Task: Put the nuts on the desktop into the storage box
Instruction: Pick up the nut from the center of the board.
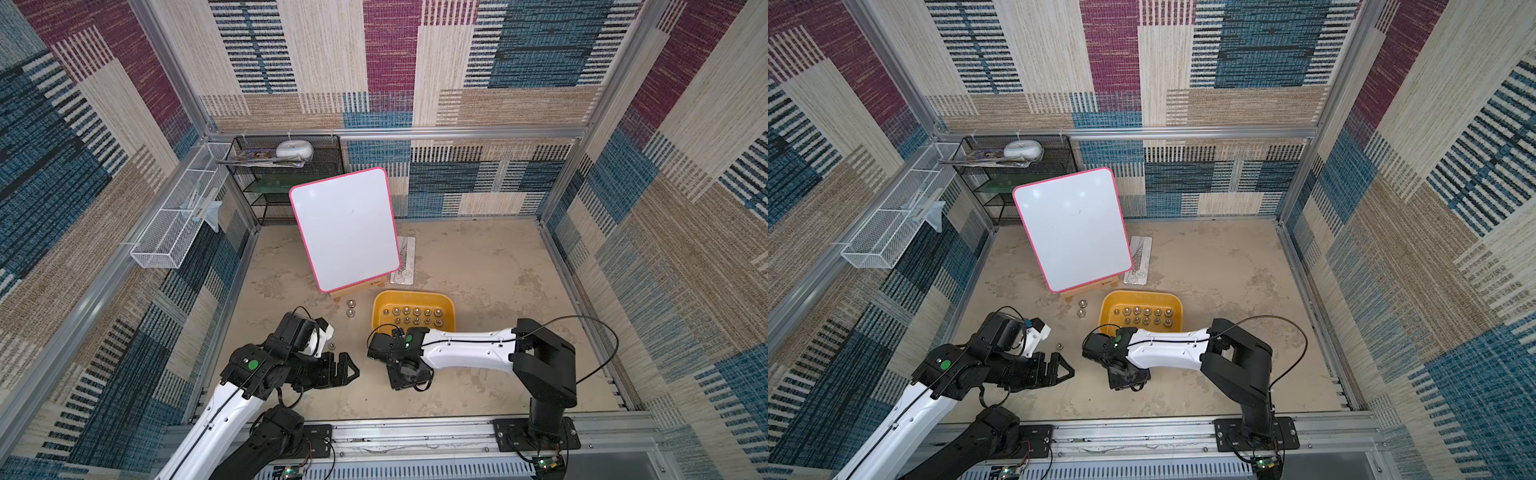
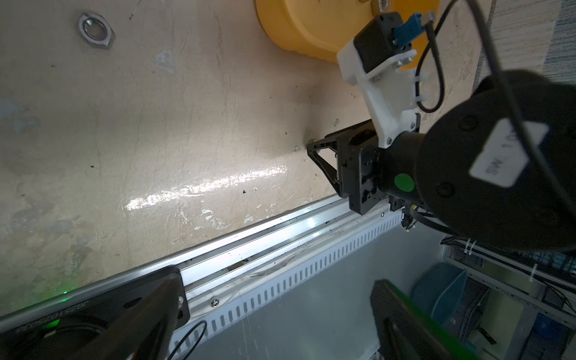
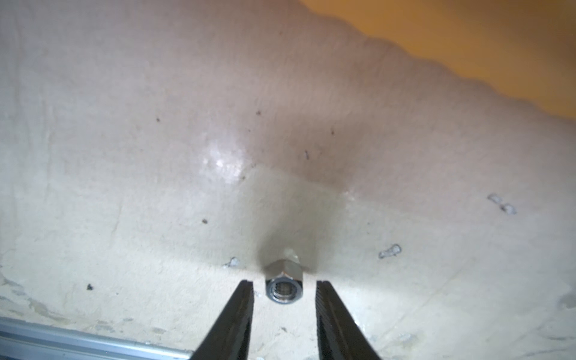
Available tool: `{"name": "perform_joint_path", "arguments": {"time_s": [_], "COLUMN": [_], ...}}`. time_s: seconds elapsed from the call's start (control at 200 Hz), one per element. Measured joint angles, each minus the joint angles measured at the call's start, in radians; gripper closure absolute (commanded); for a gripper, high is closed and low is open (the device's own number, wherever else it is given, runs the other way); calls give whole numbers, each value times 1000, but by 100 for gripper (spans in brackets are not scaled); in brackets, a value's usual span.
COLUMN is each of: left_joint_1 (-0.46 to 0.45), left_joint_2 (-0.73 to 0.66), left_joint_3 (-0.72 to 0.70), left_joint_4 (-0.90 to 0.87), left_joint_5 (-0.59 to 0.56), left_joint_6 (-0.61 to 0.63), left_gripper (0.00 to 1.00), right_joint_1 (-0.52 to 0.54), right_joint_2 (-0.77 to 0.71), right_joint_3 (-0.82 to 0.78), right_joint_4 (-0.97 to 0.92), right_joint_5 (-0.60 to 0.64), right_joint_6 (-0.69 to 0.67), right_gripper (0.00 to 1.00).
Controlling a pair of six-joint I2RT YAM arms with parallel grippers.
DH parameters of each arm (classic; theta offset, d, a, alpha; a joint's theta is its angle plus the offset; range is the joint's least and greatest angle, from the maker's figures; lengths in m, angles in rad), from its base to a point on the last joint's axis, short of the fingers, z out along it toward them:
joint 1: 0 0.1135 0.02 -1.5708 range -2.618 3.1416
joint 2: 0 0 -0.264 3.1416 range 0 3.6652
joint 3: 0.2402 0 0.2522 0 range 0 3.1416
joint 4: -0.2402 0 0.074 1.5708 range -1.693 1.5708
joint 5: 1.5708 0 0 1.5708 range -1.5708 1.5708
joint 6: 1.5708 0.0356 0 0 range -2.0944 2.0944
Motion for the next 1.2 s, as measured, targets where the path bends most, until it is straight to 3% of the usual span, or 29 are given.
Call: {"name": "perform_joint_path", "arguments": {"time_s": [0.13,0.636,0.966,1.077,1.202], "left_joint_1": [0,0,0,0,0], "left_joint_2": [2,6,6,6,6], "left_joint_3": [0,0,0,0,5], "left_joint_4": [0,1,1,1,2], "left_joint_5": [-1,-3,-3,-3,-3], "left_joint_6": [2,3,3,3,3], "left_gripper": [0,0,0,0,0], "right_joint_1": [5,25,26,26,25], "right_joint_2": [0,30,60,73,81], "right_joint_3": [6,-10,23,43,60], "right_joint_4": [-13,0,-18,-23,-23], "right_joint_5": [-10,2,12,21,35], "right_joint_6": [0,-3,-23,-32,-42], "right_gripper": [57,59,64,73,76]}}
